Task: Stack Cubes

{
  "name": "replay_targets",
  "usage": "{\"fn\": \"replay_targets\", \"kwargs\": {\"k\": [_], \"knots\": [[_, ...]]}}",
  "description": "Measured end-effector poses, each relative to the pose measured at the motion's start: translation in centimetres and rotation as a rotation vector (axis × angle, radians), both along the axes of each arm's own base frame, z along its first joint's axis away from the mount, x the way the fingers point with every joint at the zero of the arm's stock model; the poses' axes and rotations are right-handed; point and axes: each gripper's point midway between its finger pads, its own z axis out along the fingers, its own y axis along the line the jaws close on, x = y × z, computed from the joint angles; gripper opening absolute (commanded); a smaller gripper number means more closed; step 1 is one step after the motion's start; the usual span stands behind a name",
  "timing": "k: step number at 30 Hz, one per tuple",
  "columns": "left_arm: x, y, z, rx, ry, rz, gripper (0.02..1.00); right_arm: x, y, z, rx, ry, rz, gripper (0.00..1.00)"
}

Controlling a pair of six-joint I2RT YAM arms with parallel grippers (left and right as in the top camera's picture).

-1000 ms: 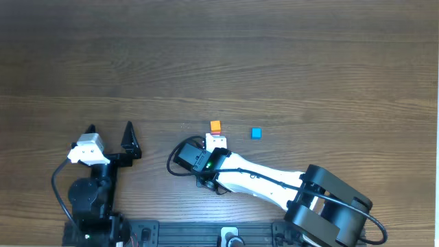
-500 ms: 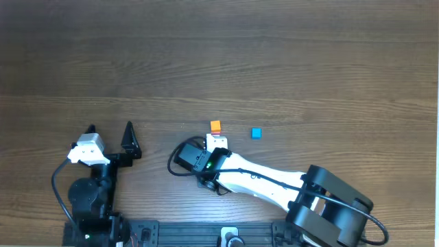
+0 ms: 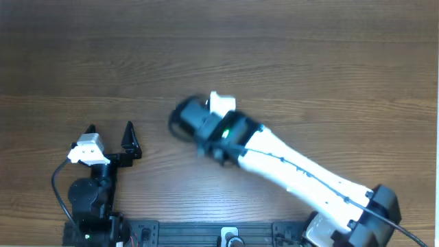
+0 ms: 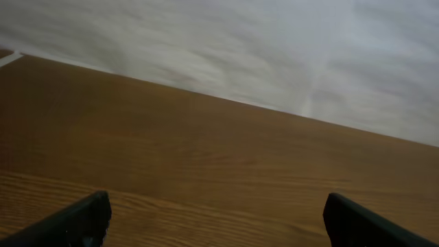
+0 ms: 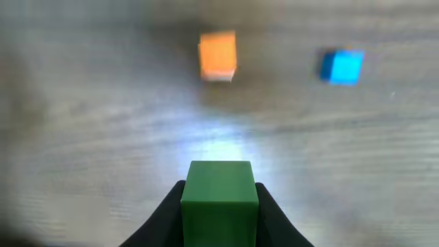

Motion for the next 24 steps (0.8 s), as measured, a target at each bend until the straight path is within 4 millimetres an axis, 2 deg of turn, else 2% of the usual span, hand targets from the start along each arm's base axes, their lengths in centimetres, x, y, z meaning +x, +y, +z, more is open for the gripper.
{"fn": "replay_targets", "kwargs": {"k": [3, 7, 15, 24], "knots": [[0.0, 0.0, 0.0, 0.0, 0.0, 0.0, 1.0, 2.1, -0.6, -0.3, -0.017, 0.004, -0.013, 0.104], [0.0, 0.0, 0.0, 0.0, 0.0, 0.0, 1.0, 3.6, -0.5, -2.4, -0.053, 0.046, 0.014, 0.104], [0.0, 0.0, 0.0, 0.0, 0.0, 0.0, 1.0, 4.7, 0.8, -5.7, -0.079, 0.101, 0.088, 0.095], [0.0, 0.0, 0.0, 0.0, 0.0, 0.0, 1.0, 5.5, 0.8, -6.2, -0.077, 0.093, 0.105, 0.097]]}}
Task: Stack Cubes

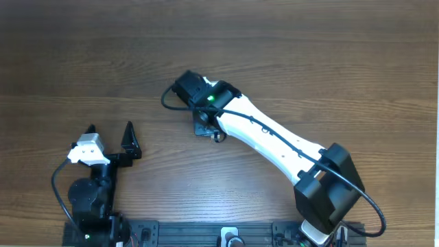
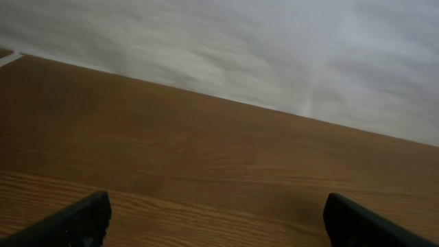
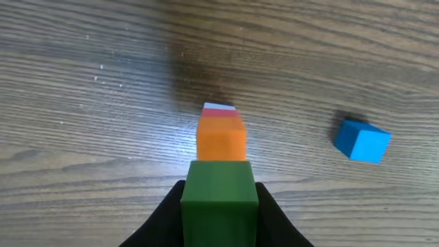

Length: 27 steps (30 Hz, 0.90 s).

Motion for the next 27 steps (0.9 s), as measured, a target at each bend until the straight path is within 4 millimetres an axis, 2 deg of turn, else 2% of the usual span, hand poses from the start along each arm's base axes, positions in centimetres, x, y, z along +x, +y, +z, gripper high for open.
{"fn": "replay_targets", "kwargs": {"k": [13, 20, 27], "knots": [[0.0, 0.0, 0.0, 0.0, 0.0, 0.0, 0.998, 0.5, -0.2, -0.4, -0.005, 0.001, 0.008, 0.099], [0.0, 0.0, 0.0, 0.0, 0.0, 0.0, 1.0, 0.5, -0.1, -1.7, -0.024, 0.025, 0.009, 0.097], [0.0, 0.0, 0.0, 0.0, 0.0, 0.0, 0.998, 0.5, 0.0, -1.7, -0.019, 0.025, 0.009, 0.106]]}}
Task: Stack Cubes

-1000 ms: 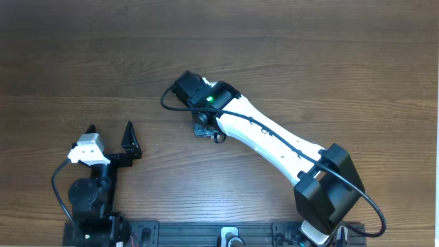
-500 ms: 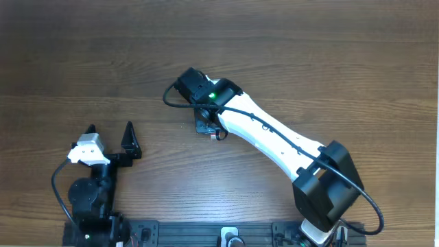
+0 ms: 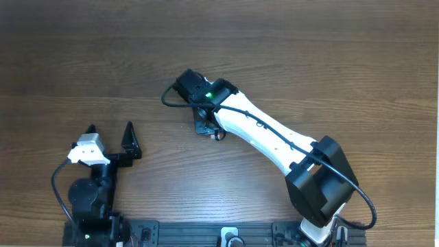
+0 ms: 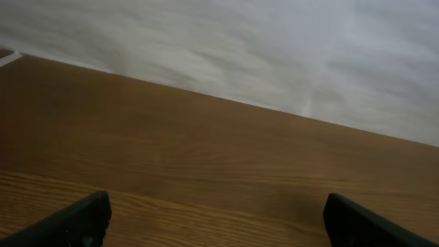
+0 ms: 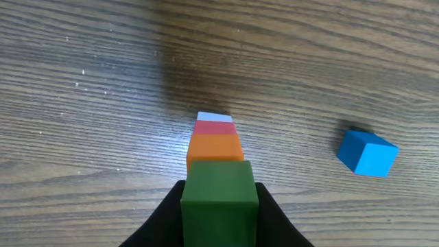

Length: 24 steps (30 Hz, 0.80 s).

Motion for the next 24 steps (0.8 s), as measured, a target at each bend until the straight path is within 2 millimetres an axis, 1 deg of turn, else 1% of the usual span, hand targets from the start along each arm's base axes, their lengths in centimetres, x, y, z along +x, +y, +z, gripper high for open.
{"fn": "replay_targets", "kwargs": {"k": [8, 24], "knots": [[0.0, 0.0, 0.0, 0.0, 0.0, 0.0, 1.0, 0.3, 0.31, 0.05, 0.013, -0.012, 0.0, 0.115], [0.0, 0.0, 0.0, 0.0, 0.0, 0.0, 1.0, 0.21, 0.39, -0.18, 0.014, -0.003, 0.001, 0.134]]}}
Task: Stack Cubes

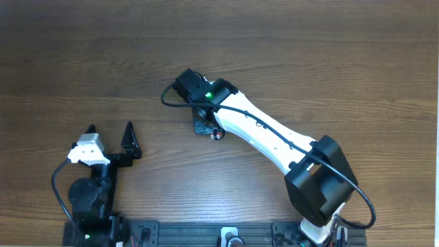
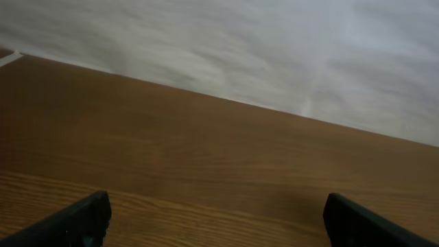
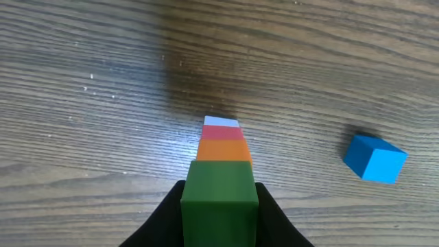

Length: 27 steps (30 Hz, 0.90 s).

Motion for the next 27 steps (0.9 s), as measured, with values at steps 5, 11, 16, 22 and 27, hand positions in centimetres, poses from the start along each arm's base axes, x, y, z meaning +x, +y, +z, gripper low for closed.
{"fn": "replay_targets", "kwargs": {"k": [5, 11, 16, 22, 27], "knots": [[0.0, 0.0, 0.0, 0.0, 0.0, 0.0, 0.998, -0.04, 0.04, -0.05, 0.001, 0.003, 0.0, 0.163], [0.0, 0.0, 0.0, 0.0, 0.0, 0.0, 0.998, -0.04, 0.04, -0.05, 0.001, 0.003, 0.0, 0.24], [0.0, 0.0, 0.0, 0.0, 0.0, 0.0, 1.0, -0.06, 0.03, -0.07, 0.001, 0.005, 0.002, 0.327], [0.0, 0.0, 0.0, 0.0, 0.0, 0.0, 0.998, -0.06, 0.02, -0.08, -0.001, 0.005, 0.004, 0.34], [0.0, -0.01, 0.0, 0.0, 0.0, 0.0, 1.0, -0.08, 0.02, -0.09, -0.001, 0.005, 0.004, 0.428]]}}
